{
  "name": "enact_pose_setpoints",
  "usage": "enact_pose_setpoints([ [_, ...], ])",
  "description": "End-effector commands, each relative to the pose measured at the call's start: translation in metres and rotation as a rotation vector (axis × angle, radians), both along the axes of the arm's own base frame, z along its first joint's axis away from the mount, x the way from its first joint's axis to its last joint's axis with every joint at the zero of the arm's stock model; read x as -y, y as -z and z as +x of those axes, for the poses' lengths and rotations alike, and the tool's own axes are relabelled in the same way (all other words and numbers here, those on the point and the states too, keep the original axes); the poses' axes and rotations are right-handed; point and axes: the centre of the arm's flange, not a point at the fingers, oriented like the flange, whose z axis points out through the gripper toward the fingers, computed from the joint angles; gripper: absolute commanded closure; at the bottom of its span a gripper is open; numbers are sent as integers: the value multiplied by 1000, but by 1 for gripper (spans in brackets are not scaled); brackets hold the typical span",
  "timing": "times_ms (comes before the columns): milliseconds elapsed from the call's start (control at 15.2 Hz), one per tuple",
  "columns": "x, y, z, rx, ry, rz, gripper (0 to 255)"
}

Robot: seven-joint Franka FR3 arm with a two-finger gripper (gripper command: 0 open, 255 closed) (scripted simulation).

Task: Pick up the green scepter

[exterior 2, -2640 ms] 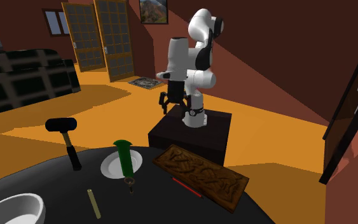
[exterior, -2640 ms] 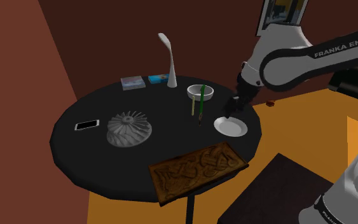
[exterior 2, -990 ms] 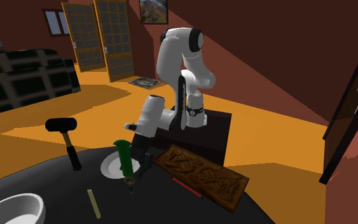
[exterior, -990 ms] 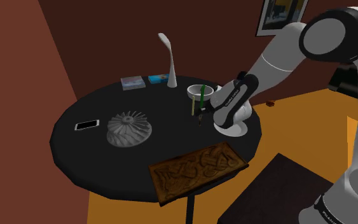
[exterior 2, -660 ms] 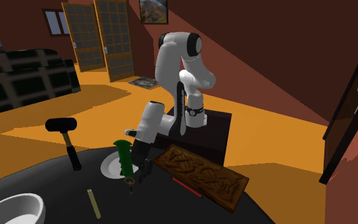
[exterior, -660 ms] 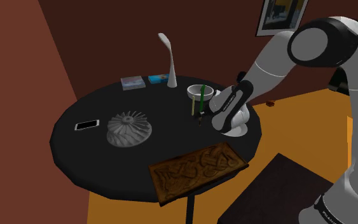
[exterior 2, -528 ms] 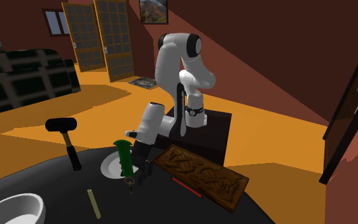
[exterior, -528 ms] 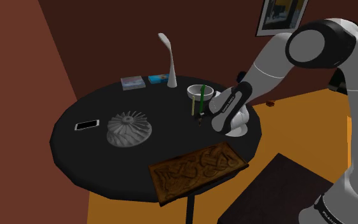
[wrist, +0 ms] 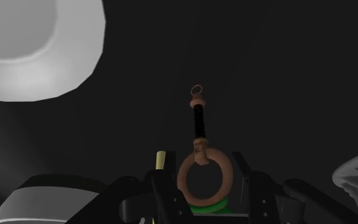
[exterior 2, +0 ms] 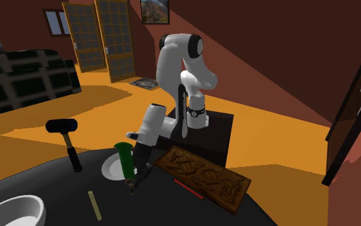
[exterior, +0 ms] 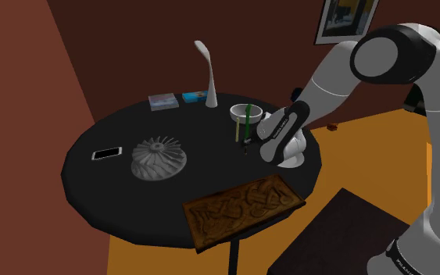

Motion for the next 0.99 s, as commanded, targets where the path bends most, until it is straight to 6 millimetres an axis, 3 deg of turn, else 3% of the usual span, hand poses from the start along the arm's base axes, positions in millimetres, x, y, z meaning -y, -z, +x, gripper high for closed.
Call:
enact_pose_setpoints([
  [0, 0, 0, 0, 0, 0, 0, 255],
  [924, 0, -69, 0, 0, 0, 0, 255],
])
